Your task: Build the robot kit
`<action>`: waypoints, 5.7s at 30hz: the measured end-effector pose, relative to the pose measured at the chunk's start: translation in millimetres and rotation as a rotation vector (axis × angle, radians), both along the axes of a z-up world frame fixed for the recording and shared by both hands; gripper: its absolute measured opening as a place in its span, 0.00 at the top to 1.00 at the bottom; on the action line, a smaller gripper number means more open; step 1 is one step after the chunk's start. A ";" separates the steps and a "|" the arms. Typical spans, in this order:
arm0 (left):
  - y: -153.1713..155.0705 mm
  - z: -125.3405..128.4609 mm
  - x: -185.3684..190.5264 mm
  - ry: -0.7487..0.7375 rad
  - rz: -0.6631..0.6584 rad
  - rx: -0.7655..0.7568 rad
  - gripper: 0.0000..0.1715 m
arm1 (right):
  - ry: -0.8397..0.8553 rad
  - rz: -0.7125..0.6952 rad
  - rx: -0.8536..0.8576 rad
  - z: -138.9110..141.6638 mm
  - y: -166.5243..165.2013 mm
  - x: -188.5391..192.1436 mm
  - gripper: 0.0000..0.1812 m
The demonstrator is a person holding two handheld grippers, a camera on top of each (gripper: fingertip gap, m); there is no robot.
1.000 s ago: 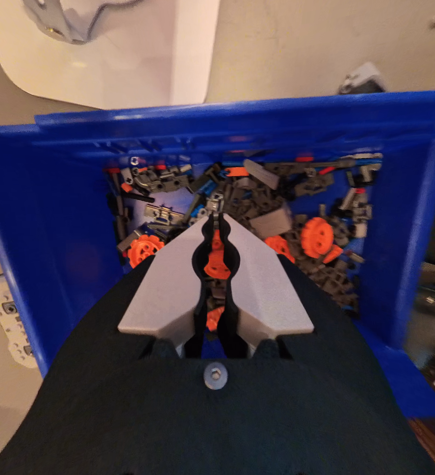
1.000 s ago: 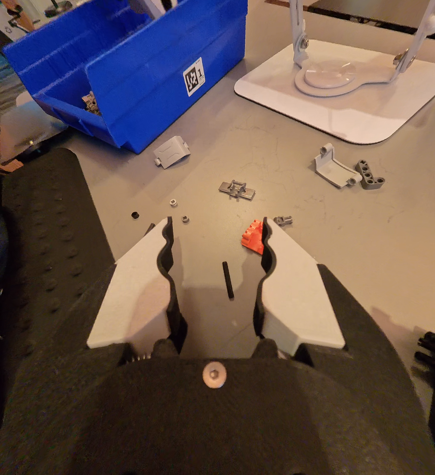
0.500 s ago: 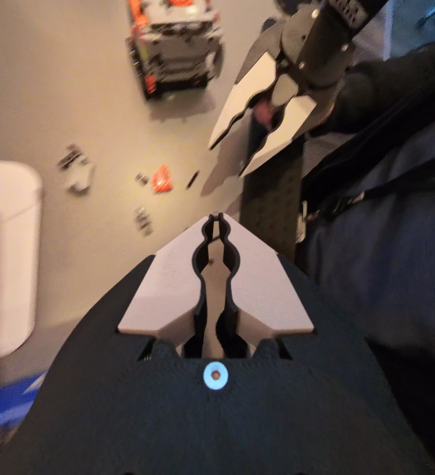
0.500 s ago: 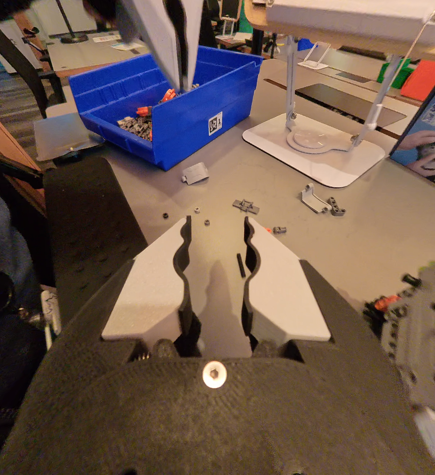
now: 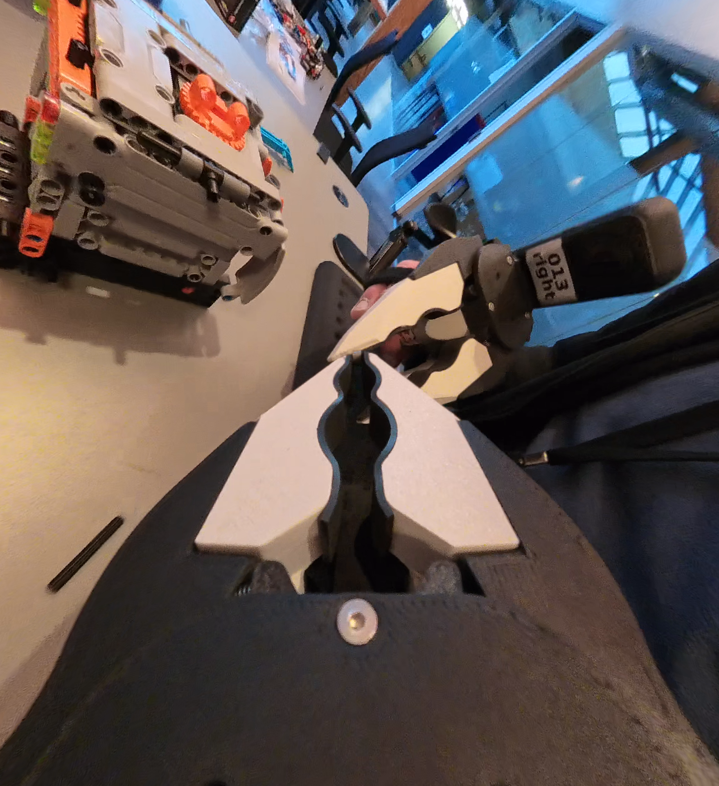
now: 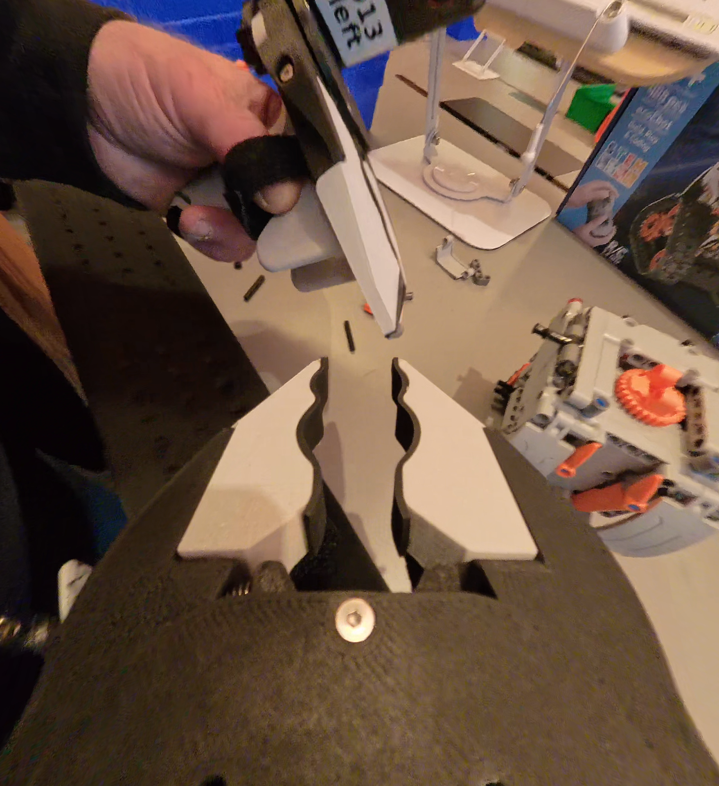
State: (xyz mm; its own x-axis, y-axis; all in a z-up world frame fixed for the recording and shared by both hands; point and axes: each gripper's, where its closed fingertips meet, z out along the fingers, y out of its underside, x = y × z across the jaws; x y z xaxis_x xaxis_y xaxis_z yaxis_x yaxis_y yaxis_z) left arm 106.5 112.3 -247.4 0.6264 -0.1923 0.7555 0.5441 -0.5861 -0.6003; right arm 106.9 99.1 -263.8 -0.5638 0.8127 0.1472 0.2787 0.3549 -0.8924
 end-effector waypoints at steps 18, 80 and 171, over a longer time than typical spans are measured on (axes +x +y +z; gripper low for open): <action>15.7 11.8 10.1 -0.366 0.003 0.069 0.99 | 0.121 0.046 0.183 20.2 17.3 -8.2 0.96; 12.8 2.9 -41.8 0.389 0.412 -0.133 0.97 | 0.066 -0.058 0.570 12.5 22.2 -53.2 0.99; 69.9 47.9 -80.5 -0.440 0.476 0.302 0.97 | 0.142 0.043 0.041 63.8 81.9 -69.0 0.95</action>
